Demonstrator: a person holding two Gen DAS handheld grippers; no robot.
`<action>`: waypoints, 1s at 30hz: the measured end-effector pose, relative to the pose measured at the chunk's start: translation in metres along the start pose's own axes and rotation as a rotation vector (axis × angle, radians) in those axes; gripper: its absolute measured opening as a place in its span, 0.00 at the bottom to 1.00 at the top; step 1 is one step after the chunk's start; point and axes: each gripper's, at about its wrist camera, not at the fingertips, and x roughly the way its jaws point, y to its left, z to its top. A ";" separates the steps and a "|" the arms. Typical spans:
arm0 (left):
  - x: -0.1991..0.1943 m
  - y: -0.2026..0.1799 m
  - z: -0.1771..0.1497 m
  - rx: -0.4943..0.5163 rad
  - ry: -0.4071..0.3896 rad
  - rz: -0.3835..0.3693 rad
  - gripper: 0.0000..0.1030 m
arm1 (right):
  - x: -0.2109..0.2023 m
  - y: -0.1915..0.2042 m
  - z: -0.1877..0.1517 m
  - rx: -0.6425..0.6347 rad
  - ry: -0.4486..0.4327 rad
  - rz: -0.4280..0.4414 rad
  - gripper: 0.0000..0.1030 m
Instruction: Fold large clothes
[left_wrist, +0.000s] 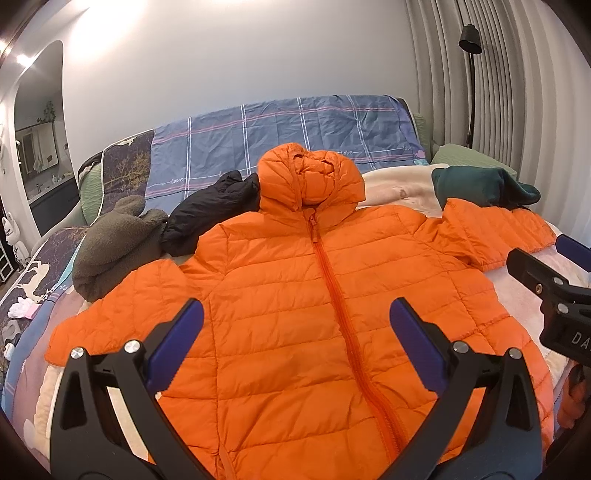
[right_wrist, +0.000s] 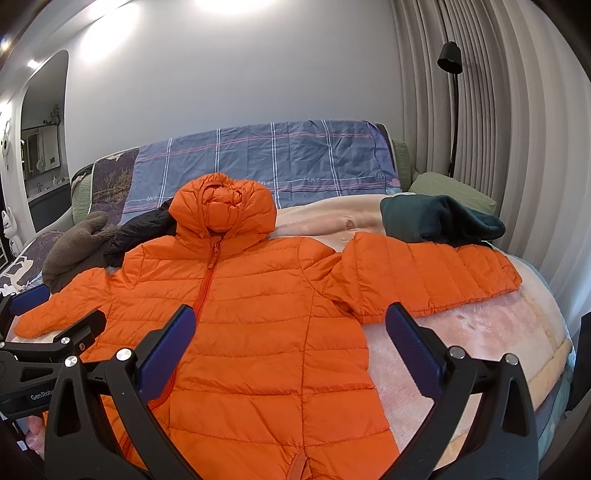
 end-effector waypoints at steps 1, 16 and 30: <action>0.000 0.000 0.000 -0.001 0.001 0.000 0.98 | 0.000 0.000 0.000 0.000 0.000 -0.001 0.99; 0.012 0.004 -0.006 -0.025 0.034 0.009 0.98 | 0.006 -0.001 -0.001 0.001 0.012 -0.011 0.99; 0.033 0.003 -0.006 -0.027 0.101 0.011 0.98 | 0.020 -0.004 -0.001 0.008 0.034 -0.021 0.99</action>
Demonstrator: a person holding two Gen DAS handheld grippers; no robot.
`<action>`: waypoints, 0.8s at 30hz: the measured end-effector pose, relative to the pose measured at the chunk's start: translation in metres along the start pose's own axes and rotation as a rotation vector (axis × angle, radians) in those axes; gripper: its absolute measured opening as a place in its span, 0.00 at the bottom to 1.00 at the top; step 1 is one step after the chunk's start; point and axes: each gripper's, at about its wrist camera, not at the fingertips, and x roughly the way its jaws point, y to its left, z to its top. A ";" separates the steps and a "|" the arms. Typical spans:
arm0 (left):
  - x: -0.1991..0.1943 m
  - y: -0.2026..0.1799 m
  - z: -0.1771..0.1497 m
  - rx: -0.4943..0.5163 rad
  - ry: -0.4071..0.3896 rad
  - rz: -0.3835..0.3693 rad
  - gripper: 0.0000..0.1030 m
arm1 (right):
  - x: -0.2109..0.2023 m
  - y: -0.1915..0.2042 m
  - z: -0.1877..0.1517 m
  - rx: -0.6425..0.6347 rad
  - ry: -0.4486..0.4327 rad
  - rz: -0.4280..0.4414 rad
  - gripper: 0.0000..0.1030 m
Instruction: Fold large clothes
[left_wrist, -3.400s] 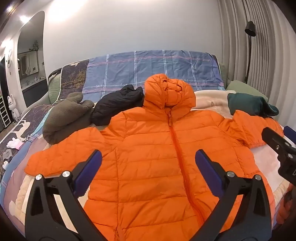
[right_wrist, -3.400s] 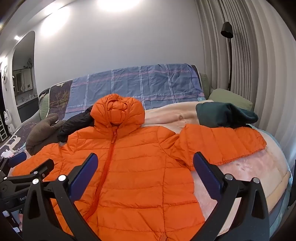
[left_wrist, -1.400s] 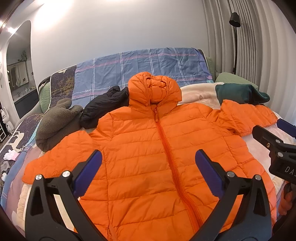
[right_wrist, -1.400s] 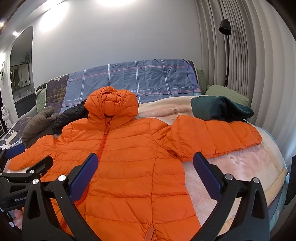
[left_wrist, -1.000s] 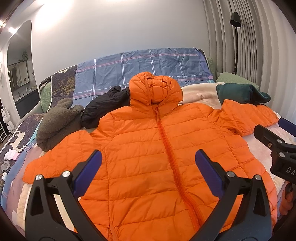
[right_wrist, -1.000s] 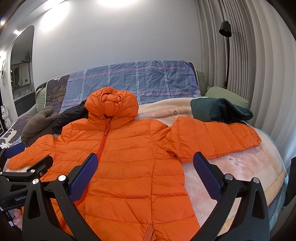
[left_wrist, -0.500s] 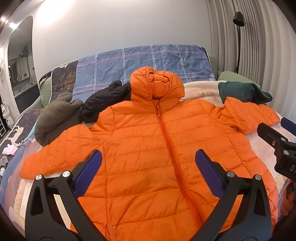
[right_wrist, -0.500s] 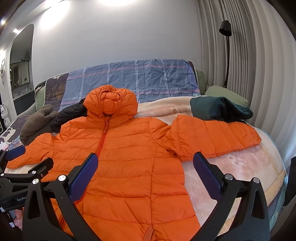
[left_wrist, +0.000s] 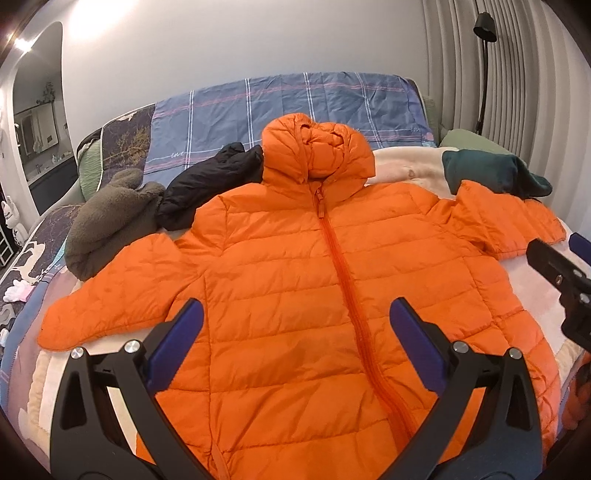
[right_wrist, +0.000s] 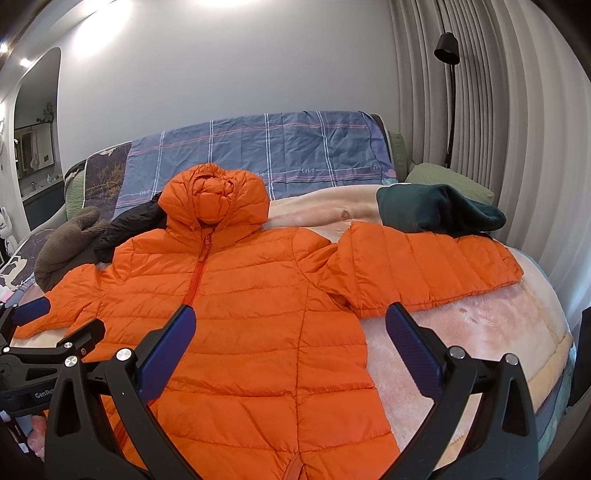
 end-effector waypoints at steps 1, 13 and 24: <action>0.002 0.000 0.000 0.001 0.004 -0.001 0.98 | 0.001 0.001 0.001 -0.003 -0.001 -0.001 0.99; 0.021 0.006 0.015 0.005 0.053 -0.019 0.81 | 0.013 0.004 0.019 -0.070 -0.018 -0.031 0.99; 0.095 0.042 0.117 -0.007 0.028 -0.059 0.48 | 0.120 0.008 0.107 -0.058 0.114 0.324 0.50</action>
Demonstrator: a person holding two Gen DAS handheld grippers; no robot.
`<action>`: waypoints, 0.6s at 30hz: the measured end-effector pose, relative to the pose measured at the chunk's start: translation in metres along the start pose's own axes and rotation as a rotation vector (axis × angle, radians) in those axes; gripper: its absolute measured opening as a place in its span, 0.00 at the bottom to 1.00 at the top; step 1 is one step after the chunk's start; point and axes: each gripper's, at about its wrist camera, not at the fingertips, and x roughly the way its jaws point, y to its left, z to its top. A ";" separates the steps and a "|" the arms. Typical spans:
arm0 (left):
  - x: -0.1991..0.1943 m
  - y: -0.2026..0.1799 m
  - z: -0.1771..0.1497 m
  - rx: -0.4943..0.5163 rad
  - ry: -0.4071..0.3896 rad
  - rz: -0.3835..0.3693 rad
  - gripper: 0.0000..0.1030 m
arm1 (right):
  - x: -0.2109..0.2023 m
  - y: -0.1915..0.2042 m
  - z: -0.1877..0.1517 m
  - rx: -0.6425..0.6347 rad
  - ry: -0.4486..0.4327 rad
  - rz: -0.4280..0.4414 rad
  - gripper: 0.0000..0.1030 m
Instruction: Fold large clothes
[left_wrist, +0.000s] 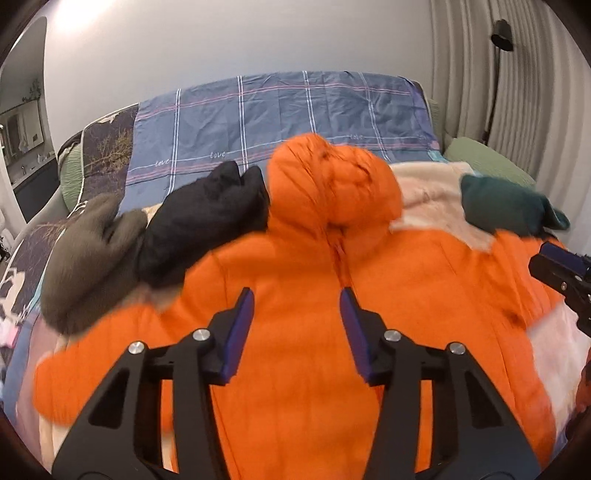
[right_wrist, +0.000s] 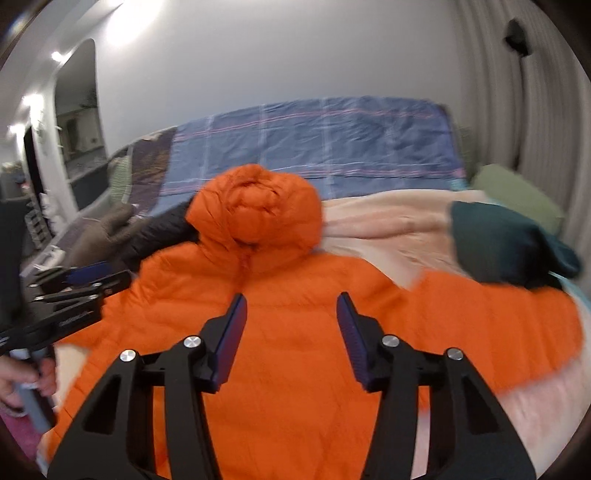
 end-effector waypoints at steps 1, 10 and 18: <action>0.011 0.004 0.013 -0.002 0.005 -0.004 0.48 | 0.014 -0.002 0.013 0.000 0.011 0.020 0.51; 0.129 0.036 0.116 -0.117 0.082 -0.126 0.82 | 0.177 -0.058 0.102 0.192 0.216 0.132 0.78; 0.199 0.042 0.147 -0.144 0.130 -0.164 0.58 | 0.258 -0.083 0.111 0.382 0.272 0.249 0.75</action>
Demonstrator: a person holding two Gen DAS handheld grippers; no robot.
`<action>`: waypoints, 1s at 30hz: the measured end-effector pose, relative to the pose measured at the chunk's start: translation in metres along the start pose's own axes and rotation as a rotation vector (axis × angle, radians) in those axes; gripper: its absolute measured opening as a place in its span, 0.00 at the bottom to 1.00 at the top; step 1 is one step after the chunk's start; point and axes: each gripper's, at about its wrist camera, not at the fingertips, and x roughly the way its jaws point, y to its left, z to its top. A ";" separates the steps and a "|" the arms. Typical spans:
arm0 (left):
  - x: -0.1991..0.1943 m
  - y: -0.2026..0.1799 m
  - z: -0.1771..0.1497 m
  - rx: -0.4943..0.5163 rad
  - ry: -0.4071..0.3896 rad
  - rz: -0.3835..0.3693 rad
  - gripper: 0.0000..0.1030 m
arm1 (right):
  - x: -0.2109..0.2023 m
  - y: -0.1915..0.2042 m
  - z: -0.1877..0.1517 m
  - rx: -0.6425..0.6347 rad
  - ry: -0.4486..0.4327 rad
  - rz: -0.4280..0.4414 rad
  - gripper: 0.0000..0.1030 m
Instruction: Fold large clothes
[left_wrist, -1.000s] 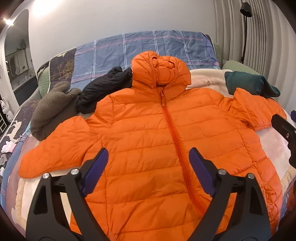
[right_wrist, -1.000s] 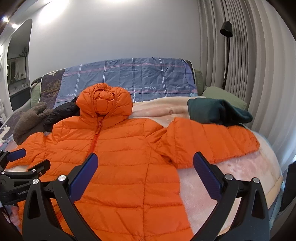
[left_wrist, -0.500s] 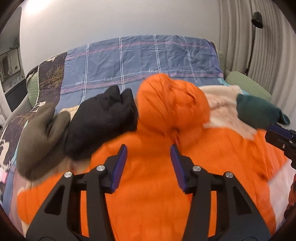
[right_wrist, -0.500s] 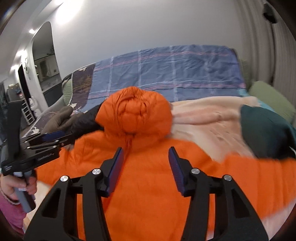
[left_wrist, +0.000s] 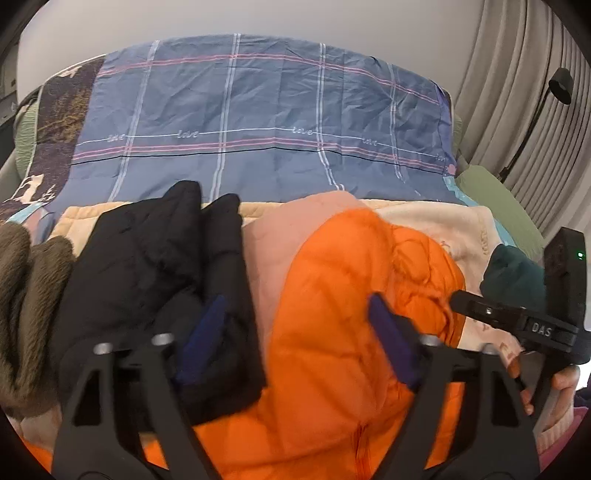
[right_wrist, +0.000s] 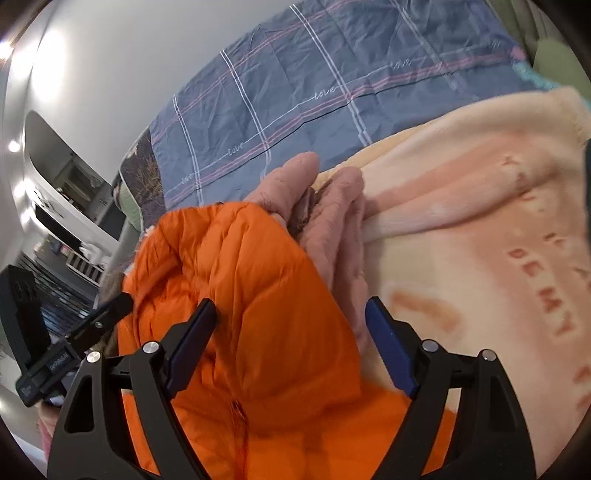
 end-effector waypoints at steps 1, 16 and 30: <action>0.002 0.001 0.001 0.002 0.012 -0.020 0.31 | -0.002 0.004 0.000 -0.009 -0.008 0.024 0.54; -0.129 0.000 -0.101 0.154 -0.087 -0.211 0.27 | -0.134 0.033 -0.135 -0.369 0.014 0.075 0.41; -0.080 -0.057 -0.182 0.283 0.067 -0.073 0.28 | -0.070 0.045 -0.190 -0.257 0.100 -0.101 0.29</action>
